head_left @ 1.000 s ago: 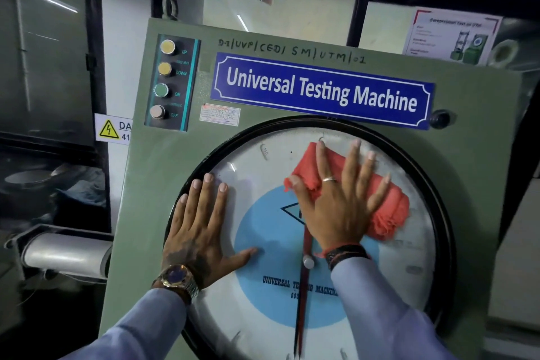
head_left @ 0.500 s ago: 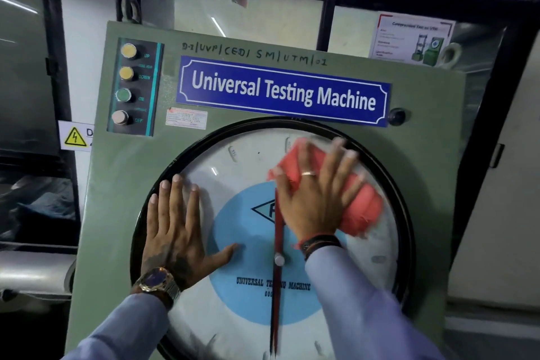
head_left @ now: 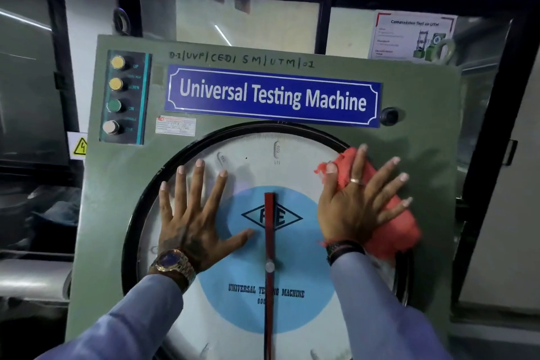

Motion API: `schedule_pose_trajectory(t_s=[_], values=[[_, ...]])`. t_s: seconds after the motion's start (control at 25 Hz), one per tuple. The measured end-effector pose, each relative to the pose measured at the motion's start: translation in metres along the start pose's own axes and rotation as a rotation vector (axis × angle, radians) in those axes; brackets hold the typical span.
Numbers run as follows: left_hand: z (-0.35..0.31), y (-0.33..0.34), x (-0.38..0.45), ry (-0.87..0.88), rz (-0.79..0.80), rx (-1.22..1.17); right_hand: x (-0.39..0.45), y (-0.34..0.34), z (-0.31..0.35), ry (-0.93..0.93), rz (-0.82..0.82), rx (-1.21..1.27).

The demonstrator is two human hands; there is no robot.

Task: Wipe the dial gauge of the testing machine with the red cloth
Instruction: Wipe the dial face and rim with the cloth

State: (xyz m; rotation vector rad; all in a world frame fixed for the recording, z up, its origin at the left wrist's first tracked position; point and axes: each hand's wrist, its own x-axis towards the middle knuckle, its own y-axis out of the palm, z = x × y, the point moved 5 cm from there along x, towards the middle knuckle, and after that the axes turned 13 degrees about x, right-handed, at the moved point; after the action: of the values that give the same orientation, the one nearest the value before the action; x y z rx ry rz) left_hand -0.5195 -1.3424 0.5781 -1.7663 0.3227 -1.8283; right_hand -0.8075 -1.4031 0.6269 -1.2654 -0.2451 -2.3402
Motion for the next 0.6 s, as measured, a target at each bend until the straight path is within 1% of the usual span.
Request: schedule_pose_trajectory(t_s=[0.12,0.2,0.28,0.32,0.36,0.4,0.44,0.56,0.6], values=[[0.001,-0.005,0.0,-0.022,-0.026,-0.028,0.018,0.021,0.056,-0.252,0.094,0.033],[0.003,-0.004,-0.009,-0.049,-0.045,-0.04,0.011,0.042,0.108,-0.471,0.224,0.053],[0.007,0.0,-0.023,-0.082,-0.05,-0.047,-0.012,0.06,0.154,-0.738,0.374,0.067],[0.009,0.003,-0.028,-0.097,-0.052,-0.044,-0.016,0.062,0.166,-0.83,0.412,0.081],[0.016,0.005,-0.033,-0.113,-0.051,-0.026,-0.017,0.064,0.171,-0.875,0.427,0.088],[0.021,0.004,-0.034,-0.117,-0.053,-0.006,-0.01,0.063,0.165,-0.875,0.404,0.073],[0.026,0.003,-0.033,-0.114,-0.053,0.013,0.001,0.06,0.154,-0.825,0.345,0.047],[0.047,0.004,-0.031,-0.118,-0.049,0.04,0.016,0.053,0.135,-0.478,0.187,0.076],[0.053,0.006,-0.034,-0.114,-0.052,0.028,0.008,0.055,0.145,-0.431,0.171,0.101]])
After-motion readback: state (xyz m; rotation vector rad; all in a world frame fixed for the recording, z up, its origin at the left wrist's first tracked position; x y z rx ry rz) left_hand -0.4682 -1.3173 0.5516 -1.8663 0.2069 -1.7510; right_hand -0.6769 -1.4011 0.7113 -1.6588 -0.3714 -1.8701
